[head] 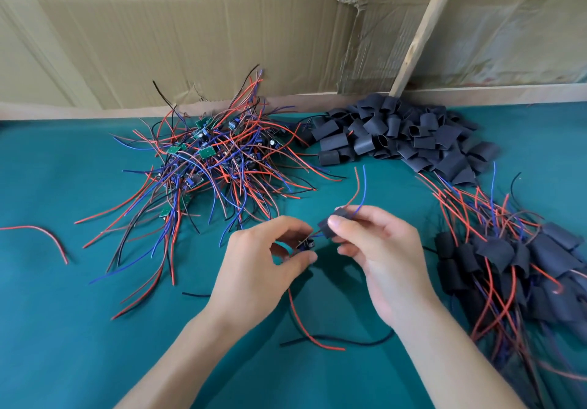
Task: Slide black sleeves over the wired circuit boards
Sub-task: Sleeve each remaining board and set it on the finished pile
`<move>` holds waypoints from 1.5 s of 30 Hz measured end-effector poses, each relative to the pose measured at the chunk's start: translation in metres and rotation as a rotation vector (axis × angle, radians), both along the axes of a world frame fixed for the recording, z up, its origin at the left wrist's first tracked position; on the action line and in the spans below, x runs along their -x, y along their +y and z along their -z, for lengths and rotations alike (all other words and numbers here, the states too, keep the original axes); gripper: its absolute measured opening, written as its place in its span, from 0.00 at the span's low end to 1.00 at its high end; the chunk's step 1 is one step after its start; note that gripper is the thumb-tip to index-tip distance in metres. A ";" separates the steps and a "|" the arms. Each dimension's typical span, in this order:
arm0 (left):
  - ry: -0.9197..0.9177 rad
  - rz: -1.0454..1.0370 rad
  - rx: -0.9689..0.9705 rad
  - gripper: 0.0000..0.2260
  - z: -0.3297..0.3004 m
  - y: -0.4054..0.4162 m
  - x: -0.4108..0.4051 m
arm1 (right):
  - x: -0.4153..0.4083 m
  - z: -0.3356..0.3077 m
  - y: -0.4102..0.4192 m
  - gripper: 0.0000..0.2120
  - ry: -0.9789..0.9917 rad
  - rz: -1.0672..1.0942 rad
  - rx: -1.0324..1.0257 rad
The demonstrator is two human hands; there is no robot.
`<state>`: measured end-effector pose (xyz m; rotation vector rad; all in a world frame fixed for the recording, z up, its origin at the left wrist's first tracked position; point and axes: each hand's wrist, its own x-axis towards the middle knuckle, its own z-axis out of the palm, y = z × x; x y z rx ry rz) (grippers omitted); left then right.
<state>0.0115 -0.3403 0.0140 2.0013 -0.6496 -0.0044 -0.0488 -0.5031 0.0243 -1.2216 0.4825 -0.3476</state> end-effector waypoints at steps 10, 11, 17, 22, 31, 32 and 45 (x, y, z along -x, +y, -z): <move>0.101 0.036 0.133 0.17 -0.001 0.000 0.000 | 0.000 0.001 0.007 0.07 0.009 -0.015 0.029; 0.091 0.033 0.130 0.18 -0.001 0.000 0.001 | 0.000 0.000 0.007 0.07 0.010 -0.019 0.029; 0.101 -0.008 0.105 0.13 0.002 0.000 0.001 | 0.001 0.002 0.007 0.06 0.007 -0.041 0.101; 0.118 -0.021 0.170 0.14 0.002 -0.001 0.002 | 0.001 0.005 0.005 0.04 0.061 -0.035 0.189; -0.011 0.002 0.176 0.14 0.001 -0.001 0.001 | 0.001 0.000 0.004 0.02 0.063 -0.105 0.070; -0.035 0.009 0.165 0.14 0.001 -0.001 0.002 | 0.001 -0.001 0.004 0.02 0.066 -0.123 0.058; 0.005 0.056 0.172 0.10 0.001 -0.001 0.002 | 0.002 -0.003 0.003 0.06 0.075 -0.181 0.134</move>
